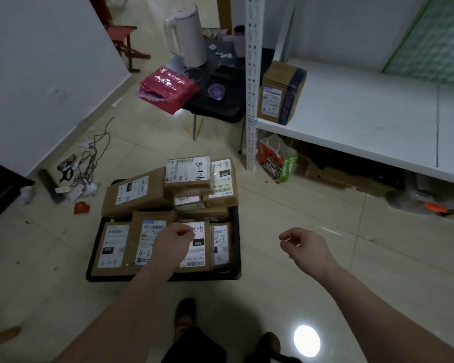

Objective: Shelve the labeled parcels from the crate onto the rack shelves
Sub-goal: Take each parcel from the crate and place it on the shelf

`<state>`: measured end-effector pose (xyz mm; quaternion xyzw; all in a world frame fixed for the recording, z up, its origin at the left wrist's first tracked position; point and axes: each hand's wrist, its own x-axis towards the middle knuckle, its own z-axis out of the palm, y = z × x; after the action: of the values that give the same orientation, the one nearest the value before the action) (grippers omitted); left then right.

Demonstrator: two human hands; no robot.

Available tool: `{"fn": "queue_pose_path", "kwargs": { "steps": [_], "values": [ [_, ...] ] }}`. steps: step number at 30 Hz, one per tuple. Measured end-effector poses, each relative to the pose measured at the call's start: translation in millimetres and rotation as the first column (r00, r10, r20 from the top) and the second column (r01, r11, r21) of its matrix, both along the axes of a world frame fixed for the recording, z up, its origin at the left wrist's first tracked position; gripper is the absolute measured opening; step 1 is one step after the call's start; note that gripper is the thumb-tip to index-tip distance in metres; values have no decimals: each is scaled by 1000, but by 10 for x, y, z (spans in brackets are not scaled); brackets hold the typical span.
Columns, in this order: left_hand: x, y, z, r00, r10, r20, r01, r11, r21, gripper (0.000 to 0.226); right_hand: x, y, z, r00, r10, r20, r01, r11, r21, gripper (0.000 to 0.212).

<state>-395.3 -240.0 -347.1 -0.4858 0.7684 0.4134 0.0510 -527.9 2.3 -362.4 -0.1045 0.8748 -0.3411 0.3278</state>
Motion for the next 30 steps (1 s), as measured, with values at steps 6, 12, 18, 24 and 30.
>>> {"fn": "queue_pose_path", "kwargs": {
  "steps": [6, 12, 18, 24, 30],
  "values": [
    [236, -875, -64, 1000, 11, -21, -11, 1000, 12, 11, 118, -980, -28, 998, 61, -18, -61, 998, 36, 13],
    [436, -2284, -282, 997, -39, 71, 35, 998, 54, 20, 476, -2217, -139, 999, -43, 28, 43, 999, 9, 17],
    [397, -3359, -496, 964, -201, 175, 206, 979, -7, 33, 915, -3281, -443, 961, -202, 186, 204, 979, 11, 35],
    [178, -3625, -772, 800, -539, 265, 563, 826, -21, 92, 1076, -3643, -626, 874, -397, 279, 407, 913, 24, 44],
    [43, -3649, -1183, 552, -688, 470, 793, 608, -42, 137, 1020, -3760, -719, 804, -507, 311, 537, 843, -14, 54]
  ]
}}
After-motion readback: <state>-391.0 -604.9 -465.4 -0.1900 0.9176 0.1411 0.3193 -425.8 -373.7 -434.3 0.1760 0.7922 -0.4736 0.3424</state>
